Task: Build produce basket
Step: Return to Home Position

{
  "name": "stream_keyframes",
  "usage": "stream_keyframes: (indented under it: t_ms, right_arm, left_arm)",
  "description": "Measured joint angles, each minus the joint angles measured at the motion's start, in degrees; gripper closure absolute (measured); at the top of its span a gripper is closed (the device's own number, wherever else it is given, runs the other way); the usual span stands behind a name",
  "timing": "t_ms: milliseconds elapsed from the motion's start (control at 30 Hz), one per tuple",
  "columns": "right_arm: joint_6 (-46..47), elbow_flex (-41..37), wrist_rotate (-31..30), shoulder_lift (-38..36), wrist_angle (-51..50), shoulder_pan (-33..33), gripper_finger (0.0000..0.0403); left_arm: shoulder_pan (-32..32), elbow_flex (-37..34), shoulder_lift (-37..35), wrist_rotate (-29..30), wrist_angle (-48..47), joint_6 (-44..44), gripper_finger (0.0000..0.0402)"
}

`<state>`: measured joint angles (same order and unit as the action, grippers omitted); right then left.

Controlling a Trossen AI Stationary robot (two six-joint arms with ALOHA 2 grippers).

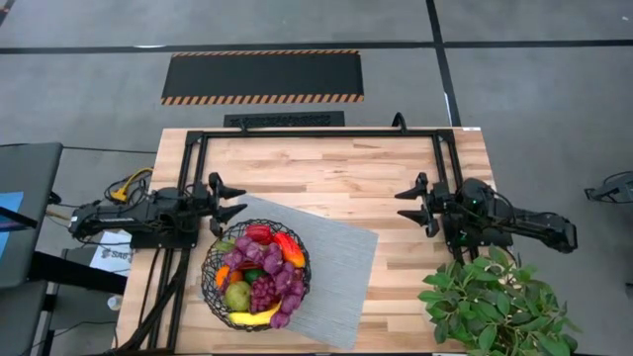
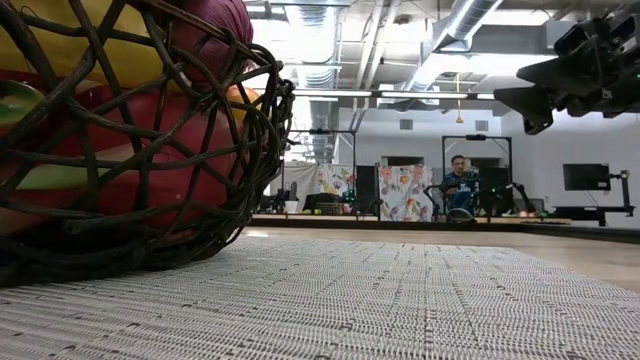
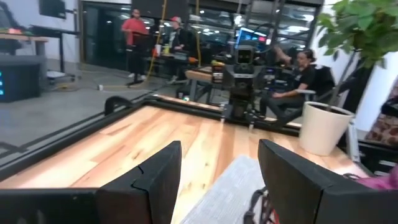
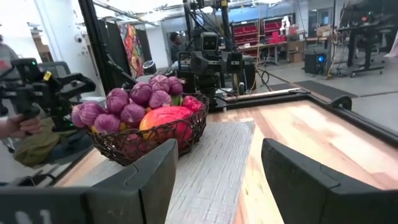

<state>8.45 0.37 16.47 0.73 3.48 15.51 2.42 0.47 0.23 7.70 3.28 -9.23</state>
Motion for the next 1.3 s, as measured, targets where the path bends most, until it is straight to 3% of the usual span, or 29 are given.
stream_keyframes:
  t_ms: [1300]
  right_arm:
    - [2.2, -0.1, -0.1, 0.0, -0.1, 0.0, 0.0148]
  left_arm:
    - [-0.2, -0.1, 0.0, 0.2, -0.3, -0.9, 0.0200]
